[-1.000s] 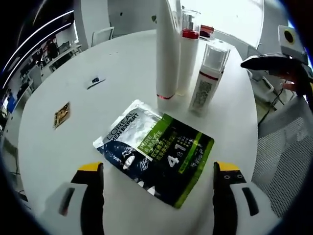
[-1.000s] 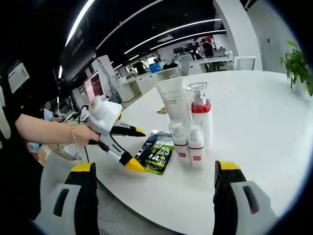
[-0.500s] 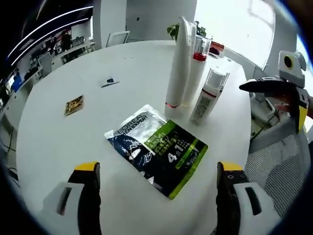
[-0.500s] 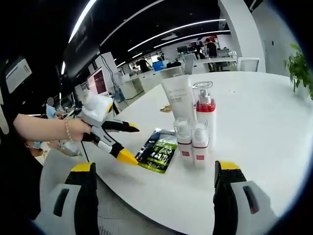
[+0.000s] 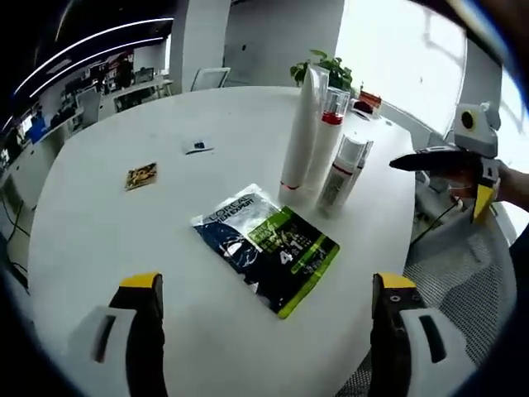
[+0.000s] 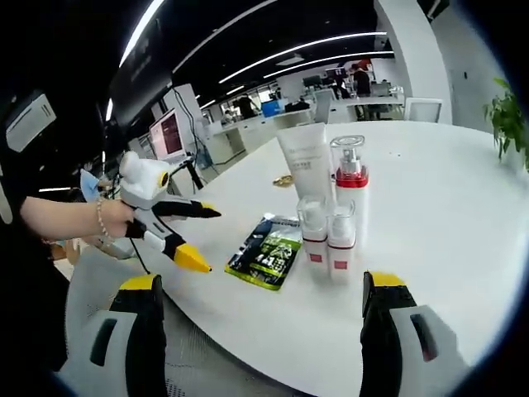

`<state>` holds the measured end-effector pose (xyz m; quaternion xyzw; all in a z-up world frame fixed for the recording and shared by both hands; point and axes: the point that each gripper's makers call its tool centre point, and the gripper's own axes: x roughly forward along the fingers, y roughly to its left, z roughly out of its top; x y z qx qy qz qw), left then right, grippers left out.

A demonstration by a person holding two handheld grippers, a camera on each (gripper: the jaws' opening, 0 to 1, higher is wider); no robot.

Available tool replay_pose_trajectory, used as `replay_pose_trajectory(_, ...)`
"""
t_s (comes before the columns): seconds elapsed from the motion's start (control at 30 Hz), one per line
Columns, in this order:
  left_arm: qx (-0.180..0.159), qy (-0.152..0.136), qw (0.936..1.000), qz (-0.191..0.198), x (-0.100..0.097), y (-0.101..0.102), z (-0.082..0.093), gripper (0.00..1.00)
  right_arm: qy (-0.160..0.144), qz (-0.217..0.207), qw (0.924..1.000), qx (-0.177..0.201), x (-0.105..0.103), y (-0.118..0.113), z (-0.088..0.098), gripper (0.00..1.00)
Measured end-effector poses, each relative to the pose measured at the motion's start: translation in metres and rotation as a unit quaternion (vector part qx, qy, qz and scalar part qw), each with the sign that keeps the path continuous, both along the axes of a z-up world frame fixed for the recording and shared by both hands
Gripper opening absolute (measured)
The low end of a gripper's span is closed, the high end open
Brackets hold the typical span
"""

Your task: Arrange the skincare products in the storage area until every visible bottle or jar stands upright without overlapping.

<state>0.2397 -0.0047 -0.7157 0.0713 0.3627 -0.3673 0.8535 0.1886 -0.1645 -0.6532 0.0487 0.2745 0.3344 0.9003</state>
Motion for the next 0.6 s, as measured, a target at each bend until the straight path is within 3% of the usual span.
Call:
replay_pose_trajectory(0.17, -0.006, -0.003, 0.9999, 0.010, -0.005, 0.009, 0.005, 0.99, -0.001, -0.004, 1.0000, 0.005, 0.001, -0.001, 0.001, 1.00)
replay_pose_trajectory(0.27, -0.059, -0.004, 0.9981, 0.020, -0.012, 0.004, 0.017, 0.99, -0.002, -0.005, 1.0000, 0.003, 0.000, -0.001, 0.001, 1.00)
replay_pose_trajectory(0.5, -0.063, -0.011, 0.9975, 0.029, -0.029, 0.014, 0.023, 0.99, -0.006, 0.002, 1.0000, 0.000, -0.001, 0.001, 0.002, 1.00)
replay_pose_trajectory(0.6, -0.068, -0.012, 0.9963, 0.051, -0.035, 0.030, 0.023, 0.99, -0.007, 0.005, 1.0000, -0.001, -0.001, 0.001, 0.002, 1.00)
